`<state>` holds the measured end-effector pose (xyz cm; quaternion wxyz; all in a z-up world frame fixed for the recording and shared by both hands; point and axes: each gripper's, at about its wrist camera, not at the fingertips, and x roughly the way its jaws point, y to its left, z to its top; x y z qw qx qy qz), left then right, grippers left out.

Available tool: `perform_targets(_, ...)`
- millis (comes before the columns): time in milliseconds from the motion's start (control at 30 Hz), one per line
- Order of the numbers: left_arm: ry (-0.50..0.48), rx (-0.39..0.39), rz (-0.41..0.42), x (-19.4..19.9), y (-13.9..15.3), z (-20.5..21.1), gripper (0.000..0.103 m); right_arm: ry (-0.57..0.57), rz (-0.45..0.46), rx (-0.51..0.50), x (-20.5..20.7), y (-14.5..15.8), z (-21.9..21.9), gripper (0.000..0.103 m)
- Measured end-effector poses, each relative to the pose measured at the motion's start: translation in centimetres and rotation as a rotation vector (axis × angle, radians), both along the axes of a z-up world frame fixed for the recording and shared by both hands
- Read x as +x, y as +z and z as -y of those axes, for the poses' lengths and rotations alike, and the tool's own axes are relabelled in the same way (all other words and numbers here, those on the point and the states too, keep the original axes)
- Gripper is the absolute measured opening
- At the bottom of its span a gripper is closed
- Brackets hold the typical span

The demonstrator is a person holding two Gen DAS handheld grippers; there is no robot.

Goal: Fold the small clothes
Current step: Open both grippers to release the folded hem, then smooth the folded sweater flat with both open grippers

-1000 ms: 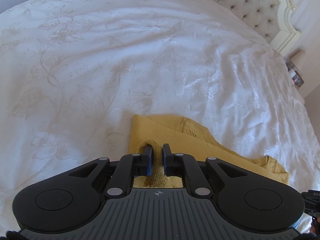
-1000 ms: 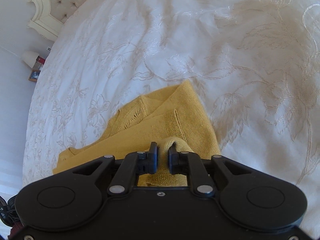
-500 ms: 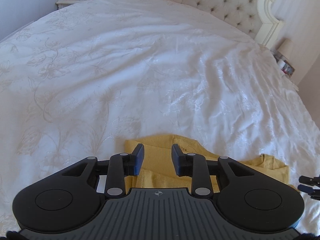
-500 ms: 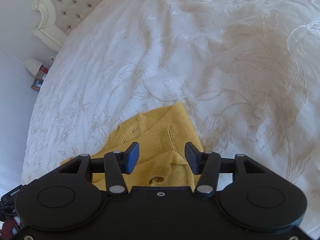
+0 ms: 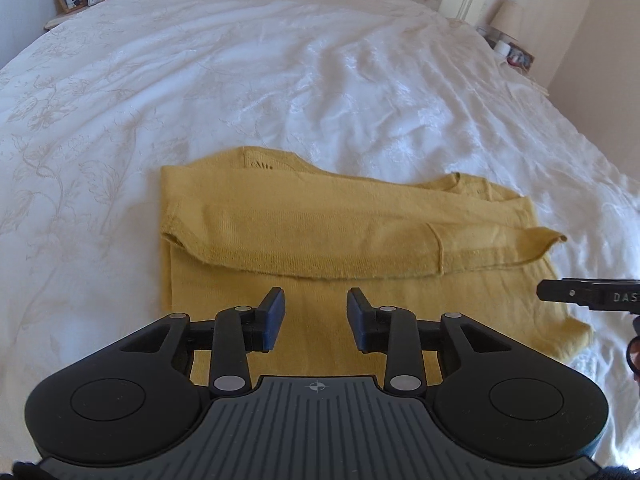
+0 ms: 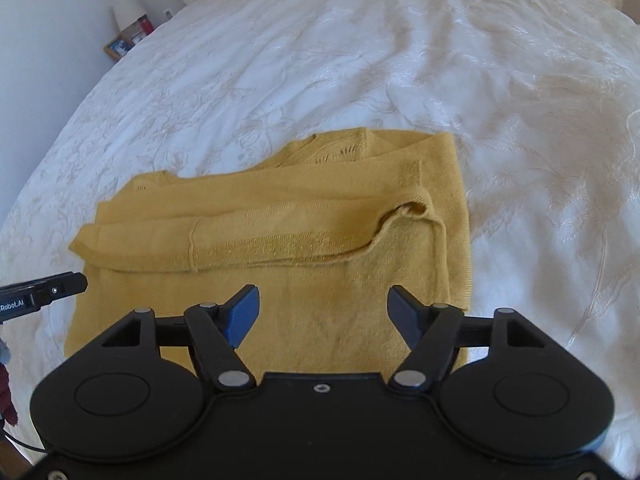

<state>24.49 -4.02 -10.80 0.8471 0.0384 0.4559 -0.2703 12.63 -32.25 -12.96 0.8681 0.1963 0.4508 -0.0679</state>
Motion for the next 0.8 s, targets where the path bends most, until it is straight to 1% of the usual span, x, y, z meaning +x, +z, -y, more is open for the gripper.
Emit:
perform_targets(133, -0.020, 0.027, -0.025, 0.2, -1.5, 1.0, 0.034, 0.066, -0.033, -0.046, 1.0, -1.0, -1.6, 0.075)
perform_targets(233, -0.037, 0.060, -0.036, 0.9, -2.6, 1.8, 0.034, 0.096, -0.050, -0.080, 2.1, -1.7, -1.7, 0.076)
perform_targets(333, -0.038, 0.071, -0.033, 2.7, -3.1, 2.6, 0.034, 0.117, -0.061, -0.117, 3.8, -2.4, -1.1, 0.076)
perform_targets(433, -0.040, 0.082, -0.004, 5.3, -3.0, 3.6, 0.034, 0.126, -0.063, -0.151, 5.8, -2.8, 0.0, 0.076)
perform_targets(500, -0.033, 0.080, 0.017, 7.1, -2.7, 4.1, 0.034, 0.120, -0.059, -0.165, 7.3, -2.9, 1.1, 0.077)
perform_targets(567, -0.019, 0.072, 0.036, 8.9, -2.2, 4.5, 0.034, 0.106, -0.047, -0.161, 8.5, -2.7, 2.1, 0.080)
perform_targets(633, -0.002, 0.071, 0.047, 10.7, -1.9, 4.9, 0.034, 0.080, -0.031, -0.152, 9.5, -2.5, 3.3, 0.080)
perform_targets(733, 0.025, 0.066, 0.067, 12.5, -1.4, 5.0, 0.034, 0.032, -0.023, -0.144, 10.3, -2.3, 4.7, 0.080)
perform_targets(800, 0.044, 0.053, 0.077, 12.9, -0.8, 4.7, 0.034, -0.002, -0.012, -0.127, 10.2, -2.1, 5.4, 0.080)
